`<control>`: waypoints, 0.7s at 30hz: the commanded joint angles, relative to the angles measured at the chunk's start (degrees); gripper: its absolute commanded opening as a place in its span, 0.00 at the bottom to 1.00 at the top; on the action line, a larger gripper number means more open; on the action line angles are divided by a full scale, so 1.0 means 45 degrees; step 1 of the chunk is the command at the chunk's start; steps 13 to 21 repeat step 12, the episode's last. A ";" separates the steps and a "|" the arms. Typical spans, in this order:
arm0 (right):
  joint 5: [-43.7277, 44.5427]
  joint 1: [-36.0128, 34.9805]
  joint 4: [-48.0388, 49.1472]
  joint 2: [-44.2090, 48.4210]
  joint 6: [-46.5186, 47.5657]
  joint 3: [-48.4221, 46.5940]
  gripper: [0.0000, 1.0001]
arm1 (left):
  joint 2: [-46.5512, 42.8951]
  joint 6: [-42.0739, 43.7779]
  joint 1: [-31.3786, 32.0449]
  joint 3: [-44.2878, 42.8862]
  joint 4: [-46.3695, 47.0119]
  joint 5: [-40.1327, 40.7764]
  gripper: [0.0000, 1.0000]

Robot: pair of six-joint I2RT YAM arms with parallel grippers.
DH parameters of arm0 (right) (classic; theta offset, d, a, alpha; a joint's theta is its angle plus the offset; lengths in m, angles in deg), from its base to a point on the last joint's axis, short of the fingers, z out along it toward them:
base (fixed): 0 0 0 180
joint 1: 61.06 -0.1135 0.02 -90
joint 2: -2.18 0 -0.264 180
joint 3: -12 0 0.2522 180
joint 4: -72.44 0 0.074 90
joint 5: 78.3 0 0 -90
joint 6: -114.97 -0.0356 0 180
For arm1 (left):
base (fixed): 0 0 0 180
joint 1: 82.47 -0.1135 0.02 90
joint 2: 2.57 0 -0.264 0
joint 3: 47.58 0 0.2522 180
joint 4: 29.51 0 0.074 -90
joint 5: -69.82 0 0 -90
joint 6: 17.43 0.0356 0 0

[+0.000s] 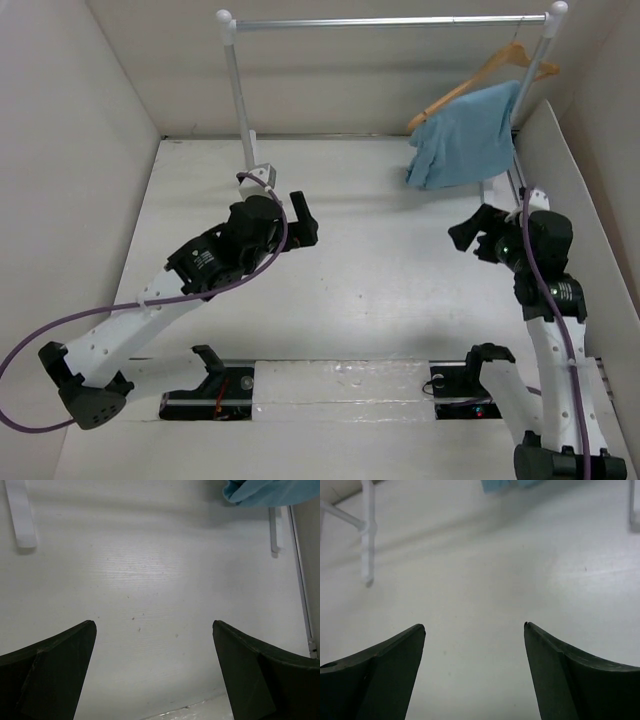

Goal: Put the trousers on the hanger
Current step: Reset both arms

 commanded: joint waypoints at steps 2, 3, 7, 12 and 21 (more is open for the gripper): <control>0.1514 -0.0529 -0.2231 0.1912 0.0291 0.0929 0.85 | -0.1034 -0.0178 -0.0037 0.0792 0.0184 0.0653 0.99; 0.1651 -0.0529 -0.2429 0.2806 0.0271 0.1163 0.85 | -0.1306 -0.0178 -0.0037 0.0969 0.0378 0.0614 0.99; 0.1672 -0.0529 -0.3445 0.3887 0.0465 0.2024 0.86 | -0.1679 -0.0120 -0.0037 0.2002 0.1198 -0.0263 0.99; 0.1261 -0.0529 -0.3252 0.3480 0.0797 0.1364 0.91 | -0.1097 -0.0004 -0.0037 0.1657 0.1980 -0.1123 0.99; 0.1261 -0.0529 -0.3252 0.3480 0.0797 0.1364 0.91 | -0.1097 -0.0004 -0.0037 0.1657 0.1980 -0.1123 0.99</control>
